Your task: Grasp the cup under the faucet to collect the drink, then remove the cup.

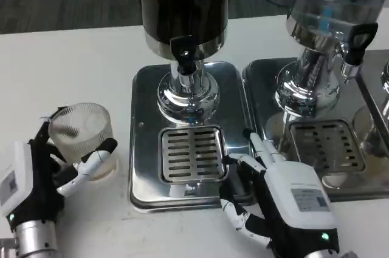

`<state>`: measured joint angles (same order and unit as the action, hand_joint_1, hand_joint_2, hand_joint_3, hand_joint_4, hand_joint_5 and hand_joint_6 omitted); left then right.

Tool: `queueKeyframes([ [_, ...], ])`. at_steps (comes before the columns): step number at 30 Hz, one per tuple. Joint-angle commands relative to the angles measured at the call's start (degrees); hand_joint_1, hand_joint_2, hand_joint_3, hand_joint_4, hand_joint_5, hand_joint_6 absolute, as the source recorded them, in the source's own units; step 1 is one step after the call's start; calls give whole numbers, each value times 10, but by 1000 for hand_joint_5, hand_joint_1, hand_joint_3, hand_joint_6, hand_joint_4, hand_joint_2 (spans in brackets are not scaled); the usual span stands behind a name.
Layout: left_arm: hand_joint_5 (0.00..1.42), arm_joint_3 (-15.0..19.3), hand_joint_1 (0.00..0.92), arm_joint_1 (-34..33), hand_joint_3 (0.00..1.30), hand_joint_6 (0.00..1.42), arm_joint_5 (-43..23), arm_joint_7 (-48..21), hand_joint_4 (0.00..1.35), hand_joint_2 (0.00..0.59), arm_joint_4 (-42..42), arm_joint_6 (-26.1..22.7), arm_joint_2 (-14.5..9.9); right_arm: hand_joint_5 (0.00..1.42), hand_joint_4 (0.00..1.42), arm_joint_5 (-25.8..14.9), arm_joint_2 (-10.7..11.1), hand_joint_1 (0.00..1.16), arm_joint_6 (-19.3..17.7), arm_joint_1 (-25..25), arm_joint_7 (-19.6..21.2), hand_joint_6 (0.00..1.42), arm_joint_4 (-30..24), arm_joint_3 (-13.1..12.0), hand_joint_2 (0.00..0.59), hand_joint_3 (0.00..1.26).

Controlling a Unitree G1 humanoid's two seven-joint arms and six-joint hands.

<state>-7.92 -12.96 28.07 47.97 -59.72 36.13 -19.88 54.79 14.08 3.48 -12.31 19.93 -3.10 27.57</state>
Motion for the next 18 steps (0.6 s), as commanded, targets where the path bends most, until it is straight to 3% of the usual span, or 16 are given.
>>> queueKeyframes([
  [1, 870, -5, 431, 8, 401, 1091, 10, 27, 600, 122, -2, 8, -2, 72, 22, 0, 3, 407, -1, -1, -11, 299, -7, 0, 434, 335],
  [10, 864, -5, 443, 5, 416, 1086, 22, 38, 594, 105, -6, 4, -4, 73, 22, -2, 3, 407, -2, 5, -13, 301, -3, -1, 434, 335],
  [18, 861, -7, 443, 7, 428, 1079, 47, 97, 607, 105, 6, -5, -1, 75, 22, 0, 5, 407, -1, 1, -11, 303, -9, -3, 434, 335],
])
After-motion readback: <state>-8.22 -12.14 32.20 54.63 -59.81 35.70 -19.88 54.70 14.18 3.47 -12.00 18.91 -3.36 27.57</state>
